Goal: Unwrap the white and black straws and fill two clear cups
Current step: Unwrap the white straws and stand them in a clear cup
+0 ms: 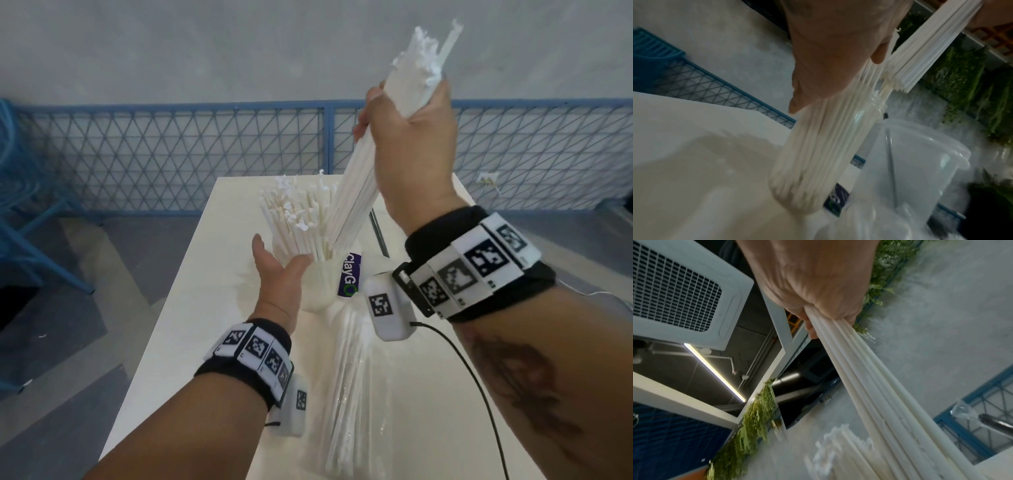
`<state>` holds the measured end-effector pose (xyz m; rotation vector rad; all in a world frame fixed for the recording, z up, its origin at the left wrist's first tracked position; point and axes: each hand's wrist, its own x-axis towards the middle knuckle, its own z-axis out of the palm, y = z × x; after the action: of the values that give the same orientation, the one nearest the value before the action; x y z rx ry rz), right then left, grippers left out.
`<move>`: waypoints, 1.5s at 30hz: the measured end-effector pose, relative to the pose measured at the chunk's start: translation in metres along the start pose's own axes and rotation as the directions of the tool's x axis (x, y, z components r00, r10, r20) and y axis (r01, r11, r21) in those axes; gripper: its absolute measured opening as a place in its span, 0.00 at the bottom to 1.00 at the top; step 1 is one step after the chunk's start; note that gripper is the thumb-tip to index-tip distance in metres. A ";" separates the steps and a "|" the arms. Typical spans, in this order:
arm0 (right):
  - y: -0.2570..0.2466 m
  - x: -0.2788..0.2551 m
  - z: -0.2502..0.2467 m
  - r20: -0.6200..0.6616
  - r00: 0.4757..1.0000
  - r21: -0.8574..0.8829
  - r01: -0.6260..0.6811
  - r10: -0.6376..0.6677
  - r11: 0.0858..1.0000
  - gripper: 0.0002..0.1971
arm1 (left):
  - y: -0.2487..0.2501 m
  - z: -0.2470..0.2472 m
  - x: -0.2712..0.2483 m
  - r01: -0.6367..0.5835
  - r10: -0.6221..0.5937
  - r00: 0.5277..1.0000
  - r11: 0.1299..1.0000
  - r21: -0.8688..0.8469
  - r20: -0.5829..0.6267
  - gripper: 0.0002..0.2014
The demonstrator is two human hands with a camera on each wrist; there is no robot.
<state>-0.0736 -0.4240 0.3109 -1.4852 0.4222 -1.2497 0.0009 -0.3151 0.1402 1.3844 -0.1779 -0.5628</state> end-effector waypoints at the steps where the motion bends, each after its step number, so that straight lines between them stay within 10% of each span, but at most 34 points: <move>1: 0.004 0.000 0.006 0.001 1.000 -0.013 -0.009 0.009 1.000 0.11 | 0.005 0.004 0.006 -0.018 0.018 1.000 1.000 0.001 -0.011 0.54; 7: 0.024 0.004 0.031 -0.043 0.999 -0.036 -0.011 0.010 0.999 0.14 | 0.011 0.011 0.026 -0.086 0.083 0.996 0.983 0.164 0.024 0.29; 19: 0.090 -0.025 0.023 0.250 0.952 -0.392 -0.070 0.179 0.917 0.18 | 0.010 0.009 0.034 -0.173 0.160 0.983 0.972 0.162 0.091 0.29; 23: 0.056 -0.001 0.024 0.345 0.936 -0.365 0.198 -0.065 0.910 0.43 | 0.008 0.008 0.033 -0.156 0.142 0.986 0.973 0.169 0.092 0.28; 25: 0.039 0.014 0.028 0.463 0.860 -0.409 0.421 -0.213 0.809 0.40 | 0.009 0.008 0.030 -0.190 0.175 0.980 0.966 0.176 0.097 0.28; 30: 0.052 0.024 0.032 0.737 0.664 -0.640 0.629 0.123 0.441 0.26 | 0.011 0.007 0.031 -0.264 0.247 0.962 0.950 0.167 0.115 0.37; 38: 0.059 0.019 0.030 0.740 0.612 -0.663 0.597 0.279 0.451 0.29 | 0.015 0.000 0.028 -0.275 0.264 0.942 0.961 0.025 0.206 0.50; 45: 0.040 0.015 0.034 0.776 0.517 -0.626 0.559 0.361 0.544 0.28 | -0.001 0.001 0.030 -0.259 0.241 0.965 0.807 0.531 0.105 0.74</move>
<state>-0.0252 -0.4326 0.2881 -2.8228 0.2045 -0.0954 0.0256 -0.3299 0.1334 1.8663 -0.5764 -0.3183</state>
